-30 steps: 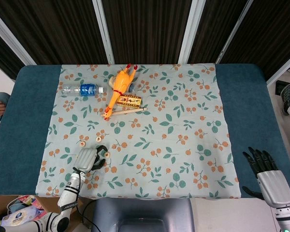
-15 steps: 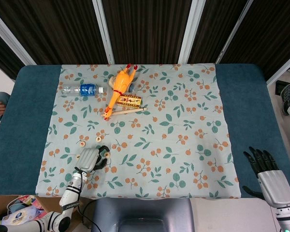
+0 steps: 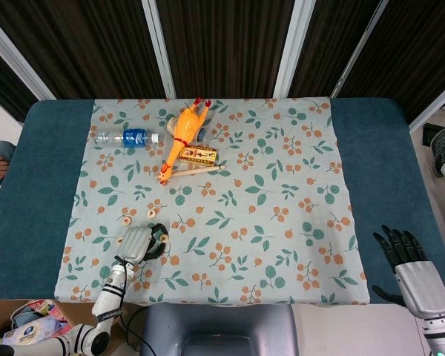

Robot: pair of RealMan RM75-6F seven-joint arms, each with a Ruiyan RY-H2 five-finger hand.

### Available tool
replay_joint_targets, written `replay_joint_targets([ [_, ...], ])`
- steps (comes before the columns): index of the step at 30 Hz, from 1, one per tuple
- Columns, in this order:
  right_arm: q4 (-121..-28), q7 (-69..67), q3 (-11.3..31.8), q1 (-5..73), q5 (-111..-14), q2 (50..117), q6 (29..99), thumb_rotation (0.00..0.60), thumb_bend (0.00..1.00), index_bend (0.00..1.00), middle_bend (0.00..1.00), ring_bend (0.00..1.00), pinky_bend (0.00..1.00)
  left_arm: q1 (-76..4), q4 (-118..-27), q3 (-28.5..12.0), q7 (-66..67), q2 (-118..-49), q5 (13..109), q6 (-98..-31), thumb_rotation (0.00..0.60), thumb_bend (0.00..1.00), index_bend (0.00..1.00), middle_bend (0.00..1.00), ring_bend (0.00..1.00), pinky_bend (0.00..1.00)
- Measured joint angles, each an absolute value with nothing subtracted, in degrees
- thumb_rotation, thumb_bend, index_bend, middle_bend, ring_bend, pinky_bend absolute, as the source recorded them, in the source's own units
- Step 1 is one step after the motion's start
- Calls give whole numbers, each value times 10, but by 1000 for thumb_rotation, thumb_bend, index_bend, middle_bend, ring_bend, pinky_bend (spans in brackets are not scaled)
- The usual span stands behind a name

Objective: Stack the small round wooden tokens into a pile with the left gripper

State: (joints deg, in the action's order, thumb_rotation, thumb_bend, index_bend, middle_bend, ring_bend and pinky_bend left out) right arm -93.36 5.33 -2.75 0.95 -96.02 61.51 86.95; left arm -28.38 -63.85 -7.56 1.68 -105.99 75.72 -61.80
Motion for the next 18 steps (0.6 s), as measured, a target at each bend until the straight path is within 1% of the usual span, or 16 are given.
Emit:
replay_joint_targets([
  [10, -934, 55, -28, 10, -960, 616, 868, 600, 133, 0, 0, 0, 0, -279, -655, -76, 7, -1048, 767, -639, 600, 401, 466, 1000, 1000, 1000],
  [18, -934, 58, -27, 11, -958, 617, 866, 600, 133, 0, 0, 0, 0, -262, -702, -79, 6, -997, 778, -680, 600, 402, 454, 1000, 1000, 1000],
])
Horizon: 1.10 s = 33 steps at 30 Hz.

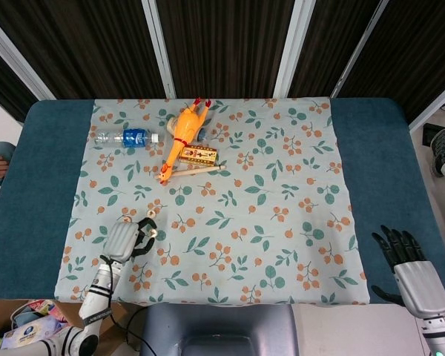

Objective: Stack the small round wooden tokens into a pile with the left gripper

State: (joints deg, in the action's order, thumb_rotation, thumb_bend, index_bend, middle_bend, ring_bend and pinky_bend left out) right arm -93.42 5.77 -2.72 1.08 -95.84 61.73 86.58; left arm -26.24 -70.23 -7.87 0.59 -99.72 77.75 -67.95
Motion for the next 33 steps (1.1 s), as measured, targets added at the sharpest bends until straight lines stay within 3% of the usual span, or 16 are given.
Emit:
replay_joint_targets([
  [9, -935, 64, -28, 12, -959, 620, 862, 600, 133, 0, 0, 0, 0, -234, -728, -82, -4, -947, 750, -687, 600, 400, 446, 1000, 1000, 1000],
  [33, -937, 68, -29, 13, -959, 621, 861, 600, 133, 0, 0, 0, 0, -207, -690, -61, -46, -941, 740, -663, 600, 400, 445, 1000, 1000, 1000],
])
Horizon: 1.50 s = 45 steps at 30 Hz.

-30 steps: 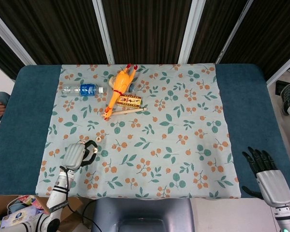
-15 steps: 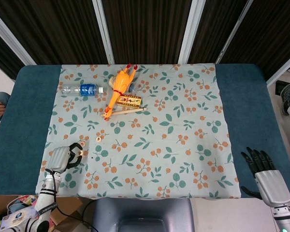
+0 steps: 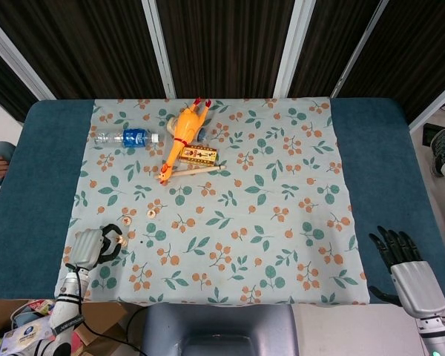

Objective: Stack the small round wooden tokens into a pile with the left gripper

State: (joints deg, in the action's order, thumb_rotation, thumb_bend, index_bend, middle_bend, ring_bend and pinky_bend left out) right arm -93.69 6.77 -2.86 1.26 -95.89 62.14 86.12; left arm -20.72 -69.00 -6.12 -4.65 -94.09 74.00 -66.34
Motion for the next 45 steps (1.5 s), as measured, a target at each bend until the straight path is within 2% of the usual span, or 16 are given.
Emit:
replay_joint_targets([
  [19, -937, 68, -28, 12, -959, 622, 863, 600, 133, 0, 0, 0, 0, -207, -688, -61, -50, -939, 747, -657, 600, 404, 406, 1000, 1000, 1000],
  [32, -937, 66, -28, 11, -959, 621, 865, 600, 133, 0, 0, 0, 0, -210, -730, -73, -71, -906, 757, -664, 600, 404, 406, 1000, 1000, 1000],
  [40, -936, 62, -28, 11, -959, 620, 866, 600, 132, 0, 0, 0, 0, -234, -769, -108, -81, -863, 721, -622, 600, 436, 406, 1000, 1000, 1000],
  [45, -936, 62, -28, 11, -960, 620, 867, 600, 133, 0, 0, 0, 0, -259, -772, -126, -81, -849, 680, -563, 600, 436, 406, 1000, 1000, 1000],
])
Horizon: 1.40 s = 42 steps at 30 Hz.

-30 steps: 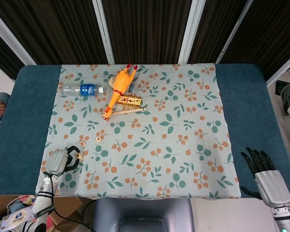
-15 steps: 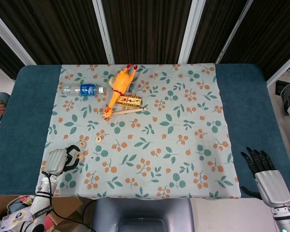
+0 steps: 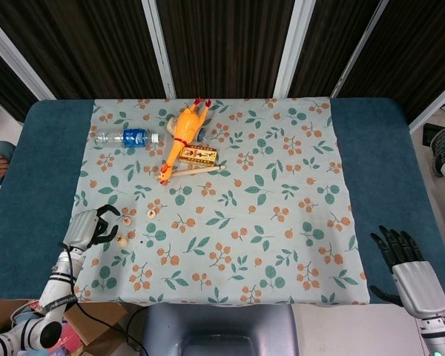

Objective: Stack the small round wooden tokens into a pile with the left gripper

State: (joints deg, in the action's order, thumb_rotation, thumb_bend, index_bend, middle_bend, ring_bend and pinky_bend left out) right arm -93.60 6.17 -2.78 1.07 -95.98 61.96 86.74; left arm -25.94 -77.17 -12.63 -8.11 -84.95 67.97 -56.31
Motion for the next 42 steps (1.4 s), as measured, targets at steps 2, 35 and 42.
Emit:
replay_joint_targets([
  [2, -936, 62, -27, 11, -959, 620, 867, 600, 133, 0, 0, 0, 0, -274, -764, -133, -74, -849, 659, -542, 600, 427, 406, 1000, 1000, 1000],
  [35, -936, 57, -23, 12, -952, 619, 867, 600, 132, 0, 0, 0, 0, -345, -648, -111, -10, -895, 620, -456, 600, 355, 407, 1000, 1000, 1000],
  [42, -936, 56, -23, 12, -952, 619, 867, 600, 133, 0, 0, 0, 0, -343, -635, -104, -20, -907, 627, -457, 600, 352, 407, 1000, 1000, 1000],
])
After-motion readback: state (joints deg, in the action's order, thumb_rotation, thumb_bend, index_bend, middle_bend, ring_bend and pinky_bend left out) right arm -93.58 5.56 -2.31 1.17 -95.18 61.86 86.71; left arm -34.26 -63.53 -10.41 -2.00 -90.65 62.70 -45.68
